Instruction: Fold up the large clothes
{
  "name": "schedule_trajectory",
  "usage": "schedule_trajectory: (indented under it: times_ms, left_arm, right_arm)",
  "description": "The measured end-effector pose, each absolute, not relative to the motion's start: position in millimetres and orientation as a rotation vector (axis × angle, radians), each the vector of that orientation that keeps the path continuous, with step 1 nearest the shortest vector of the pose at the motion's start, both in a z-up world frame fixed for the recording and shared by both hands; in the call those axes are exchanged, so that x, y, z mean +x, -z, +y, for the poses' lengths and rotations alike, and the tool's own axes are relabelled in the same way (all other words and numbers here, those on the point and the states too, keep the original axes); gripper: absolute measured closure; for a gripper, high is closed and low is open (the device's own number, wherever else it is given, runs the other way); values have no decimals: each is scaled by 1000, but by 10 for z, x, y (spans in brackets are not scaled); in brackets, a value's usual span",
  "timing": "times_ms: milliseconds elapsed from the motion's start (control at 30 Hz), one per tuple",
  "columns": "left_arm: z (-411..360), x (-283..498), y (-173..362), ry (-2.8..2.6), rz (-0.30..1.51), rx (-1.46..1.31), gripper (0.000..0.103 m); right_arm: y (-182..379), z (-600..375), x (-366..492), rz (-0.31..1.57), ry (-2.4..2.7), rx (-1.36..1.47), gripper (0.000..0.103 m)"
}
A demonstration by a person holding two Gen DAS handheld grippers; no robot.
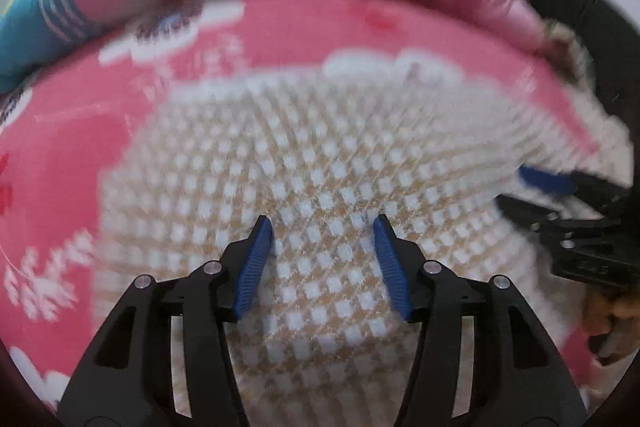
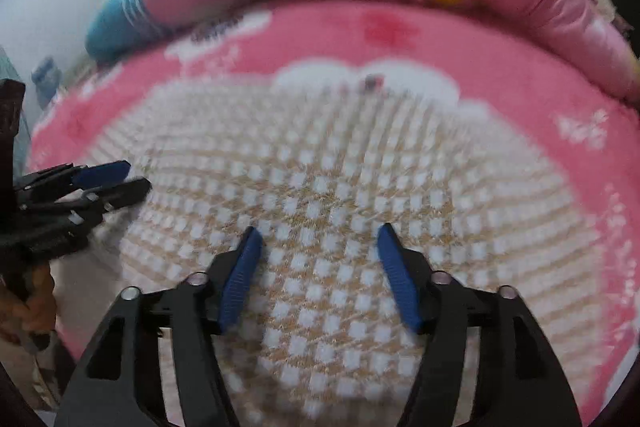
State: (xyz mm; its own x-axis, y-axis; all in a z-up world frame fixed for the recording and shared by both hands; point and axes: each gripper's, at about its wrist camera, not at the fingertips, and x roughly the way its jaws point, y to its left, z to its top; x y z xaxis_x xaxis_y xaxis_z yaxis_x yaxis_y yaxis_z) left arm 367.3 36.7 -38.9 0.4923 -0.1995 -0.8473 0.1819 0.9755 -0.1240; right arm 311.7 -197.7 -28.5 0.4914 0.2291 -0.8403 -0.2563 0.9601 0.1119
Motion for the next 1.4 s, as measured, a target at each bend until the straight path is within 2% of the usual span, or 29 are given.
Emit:
schedule_trajectory:
  times_ms: [133,267,333,400,433,533,633,733,800,900,967,1000,1067,1167,1300,1400]
  left_arm:
    - [348,3367,135,225,965,3,53]
    - [276,2817,-144,337,873,24,51]
    - [222,2692,65,302,938,41,48]
    - [205,2757,412,243,1012,43,48]
    - [182,2766,466,230,993,51,48]
    - [134,2557,225,229,947,36,51]
    - [172,2219,45,277,870,30,46]
    - [168,2214,468,191,981,46,42]
    - [114,2154,546,170,936,93,41]
    - [177,1961,310,189,905,46,42]
    - [421,1785,141,175,858,-35,41]
    - [545,1734,129,146,844,-54,35]
    - [827,1742,289,86,892,-118,33]
    - [963,1718,431,111,910,-210,33]
    - [865,1504,203,115,888,-210,31]
    - [824,1323,58,116,844,-188,24]
  right_arm:
    - [25,-2020,2950,1018,-269,-26,41]
    - [-228,-2069,2387,951,-362,-32,41]
    - [-36,-1970,2289,991,-344,-81,41]
    - [337,-1910,2325,1028,-306,-114,35]
    - [416,-1933,2335,1032,-304,-105,35]
    - [192,-2003,2254,1033,-283,-61,36]
    - [-45,-1974,1864,952,-339,-121,36]
    - [276,-1862,1753,993,-317,-189,33]
    - [504,-1815,1727,974,-293,-236,30]
    - [242,-2004,1660,984,-298,-146,30]
    - [-7,-2325,1464,924,-282,-86,30]
    - [-52,-2455,1396,905,-253,-75,30]
    - [51,-2843,1349,915,-123,-41,30]
    - [474,-3264,1443,1020,-138,164,29]
    - [151,-3291,1243,976,-130,177,29]
    - [39,-3178,1024,950,-164,210,25]
